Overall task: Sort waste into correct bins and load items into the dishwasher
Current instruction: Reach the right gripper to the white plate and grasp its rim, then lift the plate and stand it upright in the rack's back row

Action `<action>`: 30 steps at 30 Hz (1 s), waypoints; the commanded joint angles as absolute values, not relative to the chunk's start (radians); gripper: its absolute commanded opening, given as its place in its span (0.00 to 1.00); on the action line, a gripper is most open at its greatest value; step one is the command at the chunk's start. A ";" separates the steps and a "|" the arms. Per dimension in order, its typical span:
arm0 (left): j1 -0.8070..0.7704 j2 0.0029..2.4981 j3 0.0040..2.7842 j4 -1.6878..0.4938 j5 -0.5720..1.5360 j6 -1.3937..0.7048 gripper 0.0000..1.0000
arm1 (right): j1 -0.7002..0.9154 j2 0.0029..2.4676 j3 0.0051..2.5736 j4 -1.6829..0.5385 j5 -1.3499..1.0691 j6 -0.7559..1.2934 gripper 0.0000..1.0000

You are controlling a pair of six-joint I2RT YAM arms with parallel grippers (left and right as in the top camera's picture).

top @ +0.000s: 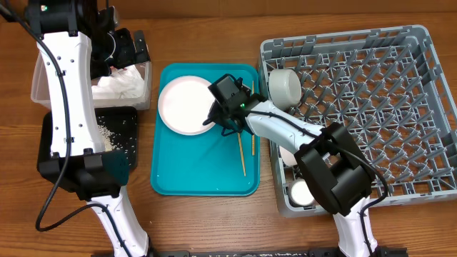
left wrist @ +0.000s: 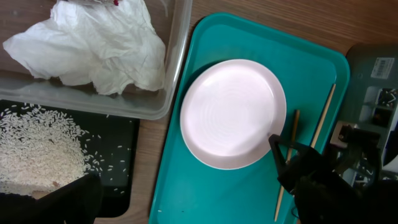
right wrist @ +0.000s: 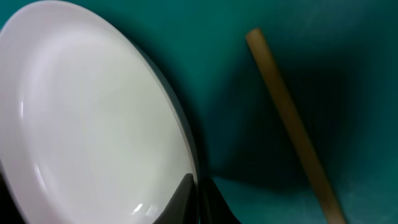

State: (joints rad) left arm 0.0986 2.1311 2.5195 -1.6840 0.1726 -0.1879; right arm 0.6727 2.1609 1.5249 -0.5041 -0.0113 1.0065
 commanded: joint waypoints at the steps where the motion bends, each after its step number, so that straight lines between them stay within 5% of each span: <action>1: 0.098 2.121 2.521 -1.687 0.184 -0.195 1.00 | 0.655 2.138 1.639 -0.603 0.049 0.882 0.04; 8: 0.098 2.121 2.521 -1.686 0.184 -0.195 1.00 | 0.653 1.994 1.852 -0.803 0.299 0.629 0.04; 13: 0.098 2.121 2.521 -1.686 0.184 -0.195 1.00 | 0.632 1.832 1.930 -0.933 0.782 0.502 0.04; 21: 0.098 2.121 2.521 -1.686 0.184 -0.195 1.00 | 0.503 1.783 1.929 -1.109 1.230 0.380 0.04; 30: 0.098 2.121 2.521 -1.686 0.184 -0.195 1.00 | 0.374 1.784 1.854 -1.064 1.288 0.215 0.04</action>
State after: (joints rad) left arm 0.0990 2.1311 2.5195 -1.6840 0.1726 -0.1879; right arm 0.4072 1.7874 1.8946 -1.1027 1.2175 0.2924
